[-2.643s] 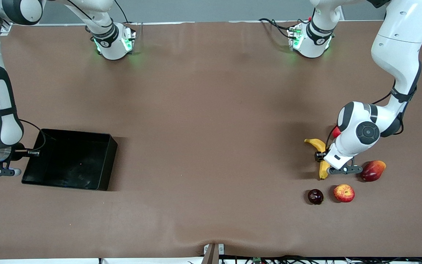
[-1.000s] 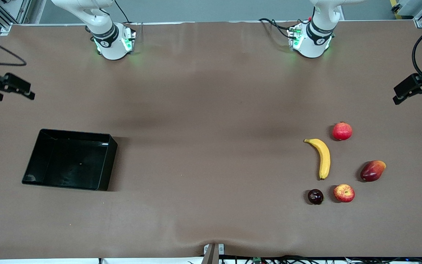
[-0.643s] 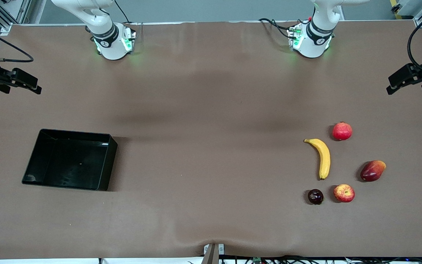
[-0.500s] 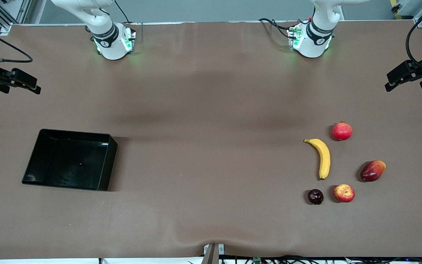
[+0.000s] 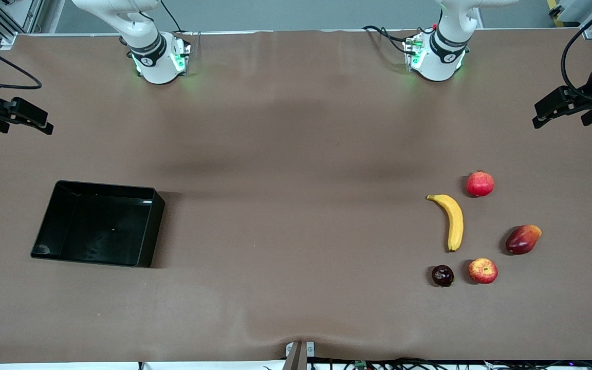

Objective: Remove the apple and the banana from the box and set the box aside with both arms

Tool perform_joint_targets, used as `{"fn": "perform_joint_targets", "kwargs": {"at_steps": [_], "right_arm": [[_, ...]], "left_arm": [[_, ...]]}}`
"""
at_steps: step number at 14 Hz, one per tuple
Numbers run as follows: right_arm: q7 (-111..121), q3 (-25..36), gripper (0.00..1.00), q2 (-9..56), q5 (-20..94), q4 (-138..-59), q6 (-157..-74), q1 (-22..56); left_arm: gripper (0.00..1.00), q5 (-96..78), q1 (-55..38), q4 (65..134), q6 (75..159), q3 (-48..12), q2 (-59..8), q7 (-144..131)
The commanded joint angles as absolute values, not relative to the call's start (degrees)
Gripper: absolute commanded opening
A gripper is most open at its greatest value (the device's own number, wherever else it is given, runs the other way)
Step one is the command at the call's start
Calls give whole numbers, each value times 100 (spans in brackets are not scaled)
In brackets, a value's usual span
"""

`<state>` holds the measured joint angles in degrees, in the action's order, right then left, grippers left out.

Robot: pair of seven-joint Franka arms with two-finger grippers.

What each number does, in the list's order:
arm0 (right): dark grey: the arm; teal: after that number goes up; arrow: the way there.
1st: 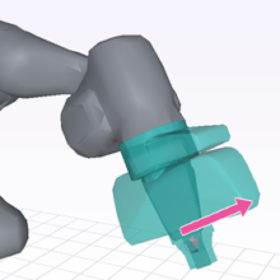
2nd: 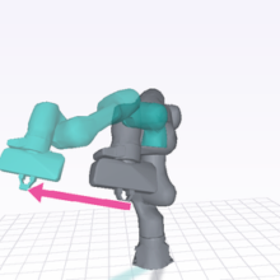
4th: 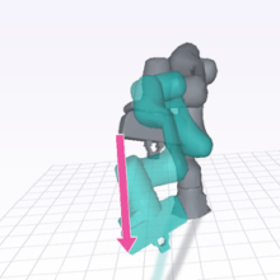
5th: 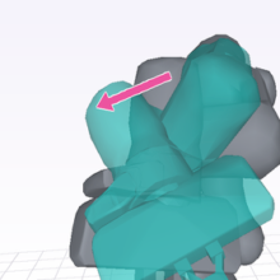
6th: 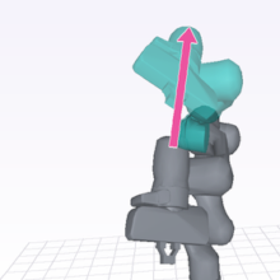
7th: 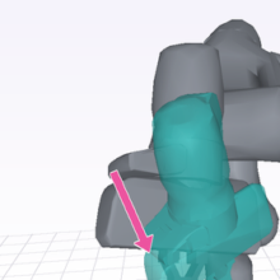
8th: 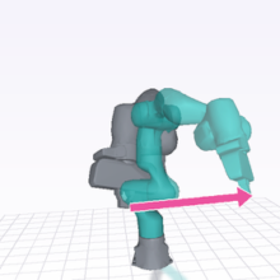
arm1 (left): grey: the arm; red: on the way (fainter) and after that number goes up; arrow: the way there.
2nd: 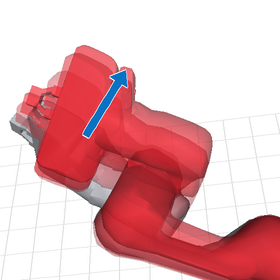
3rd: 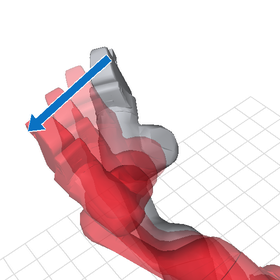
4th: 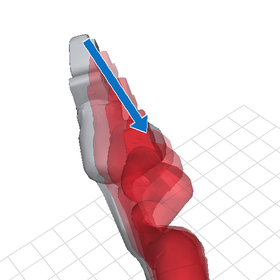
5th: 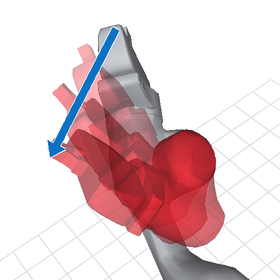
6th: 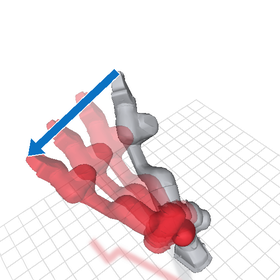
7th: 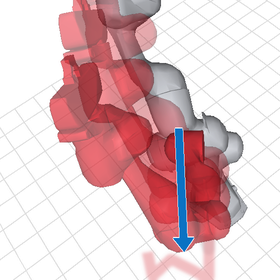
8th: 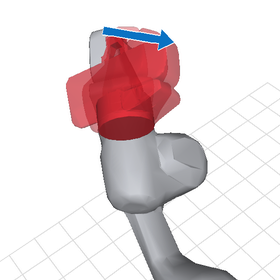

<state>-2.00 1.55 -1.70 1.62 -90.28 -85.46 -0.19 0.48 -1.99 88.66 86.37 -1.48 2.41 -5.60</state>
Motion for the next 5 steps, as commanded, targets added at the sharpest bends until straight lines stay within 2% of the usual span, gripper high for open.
{"fn": "perform_joint_targets", "kwargs": {"at_steps": [1, 5], "right_arm": [[-229, 132, 100, -281, 114, -9070, -8561, -53], [-246, 141, 100, -308, 114, -9062, -8552, -53]], "left_arm": [[100, 62, -193, 8824, 8517, -141, 237, -492], [100, 62, -167, 8815, 8508, -123, 237, -492]]}}
